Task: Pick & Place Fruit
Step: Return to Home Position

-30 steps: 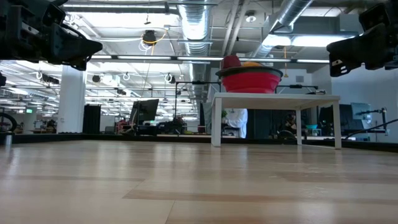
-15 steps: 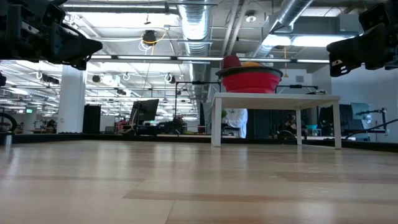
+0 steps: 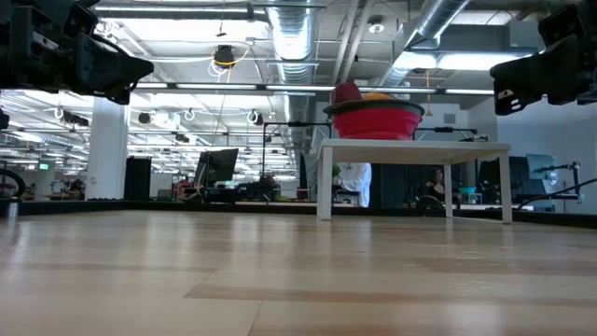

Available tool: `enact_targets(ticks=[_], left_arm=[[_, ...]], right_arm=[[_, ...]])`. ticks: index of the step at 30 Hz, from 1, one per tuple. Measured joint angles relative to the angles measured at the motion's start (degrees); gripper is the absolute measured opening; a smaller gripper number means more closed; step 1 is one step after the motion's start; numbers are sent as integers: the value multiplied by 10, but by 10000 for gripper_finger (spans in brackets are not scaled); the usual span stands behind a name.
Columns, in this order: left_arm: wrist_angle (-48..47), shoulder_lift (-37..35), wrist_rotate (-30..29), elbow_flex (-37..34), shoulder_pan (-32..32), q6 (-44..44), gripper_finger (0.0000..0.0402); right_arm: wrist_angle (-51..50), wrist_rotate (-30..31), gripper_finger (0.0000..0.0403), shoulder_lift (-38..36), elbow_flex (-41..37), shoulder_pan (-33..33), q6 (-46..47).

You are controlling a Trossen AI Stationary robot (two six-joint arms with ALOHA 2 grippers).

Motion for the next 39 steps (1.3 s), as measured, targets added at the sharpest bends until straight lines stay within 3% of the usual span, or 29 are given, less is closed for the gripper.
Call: enact_targets(ticks=[39], left_arm=[[9,0,0,0,0,0,2]], right_arm=[[0,0,6,0,0,0,0]])
